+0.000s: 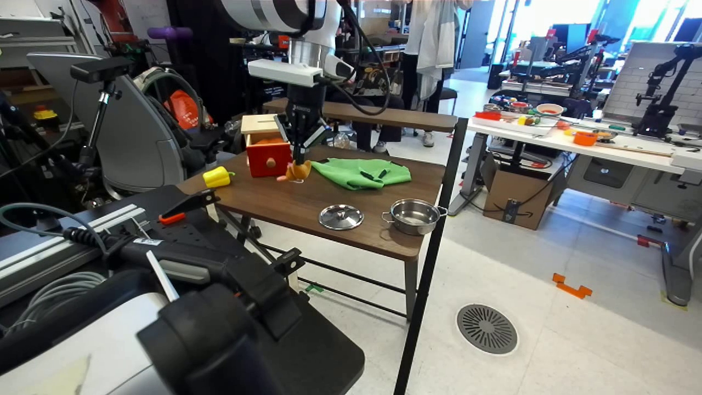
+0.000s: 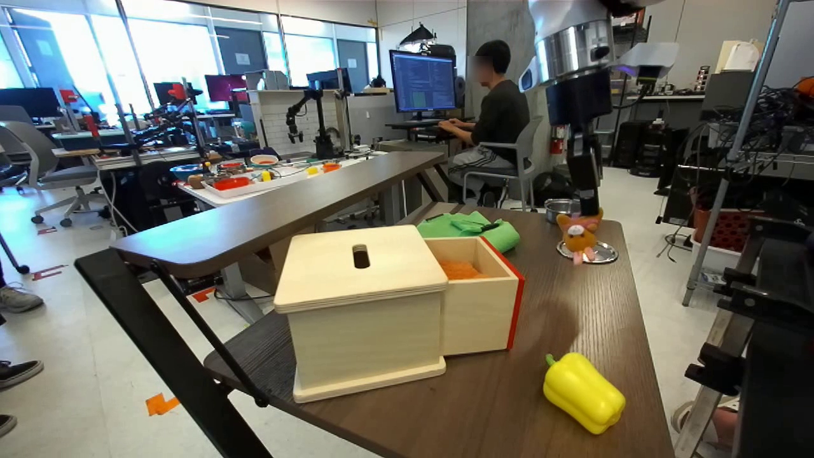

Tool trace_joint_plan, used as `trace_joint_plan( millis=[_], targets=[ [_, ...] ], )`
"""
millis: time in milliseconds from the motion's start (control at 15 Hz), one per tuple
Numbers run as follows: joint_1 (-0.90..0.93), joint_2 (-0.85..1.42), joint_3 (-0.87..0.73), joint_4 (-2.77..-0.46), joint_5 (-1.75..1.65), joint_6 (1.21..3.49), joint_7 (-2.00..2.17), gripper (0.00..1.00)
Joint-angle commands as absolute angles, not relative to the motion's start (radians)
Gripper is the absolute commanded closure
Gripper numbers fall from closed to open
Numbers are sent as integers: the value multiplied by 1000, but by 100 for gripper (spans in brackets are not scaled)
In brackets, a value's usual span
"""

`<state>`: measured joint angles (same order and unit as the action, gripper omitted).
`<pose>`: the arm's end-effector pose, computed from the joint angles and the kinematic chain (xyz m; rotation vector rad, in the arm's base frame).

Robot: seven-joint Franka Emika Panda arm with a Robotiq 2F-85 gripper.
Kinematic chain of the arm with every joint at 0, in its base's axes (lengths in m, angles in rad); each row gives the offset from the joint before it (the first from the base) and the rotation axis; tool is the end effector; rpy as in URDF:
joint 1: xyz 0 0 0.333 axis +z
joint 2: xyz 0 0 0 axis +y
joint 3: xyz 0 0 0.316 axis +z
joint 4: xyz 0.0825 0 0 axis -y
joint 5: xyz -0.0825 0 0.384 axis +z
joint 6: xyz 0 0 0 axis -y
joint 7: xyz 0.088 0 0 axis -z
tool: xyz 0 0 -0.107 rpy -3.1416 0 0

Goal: Remove the toy from the drawer and put it on the table

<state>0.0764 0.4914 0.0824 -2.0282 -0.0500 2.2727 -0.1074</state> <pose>0.5650 0.0895 0.1843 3.0830 0.4632 -0.3833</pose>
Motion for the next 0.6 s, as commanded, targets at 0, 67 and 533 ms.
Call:
trace_joint_plan(
  millis=[0,67,533],
  targets=[
    [67,514,73,-2052,-36,2332,-83,99],
    [65,529,71,-2051,-36,2346,-80,99],
    [77,596,57,-2018,-50,2402,-37,99]
  ],
)
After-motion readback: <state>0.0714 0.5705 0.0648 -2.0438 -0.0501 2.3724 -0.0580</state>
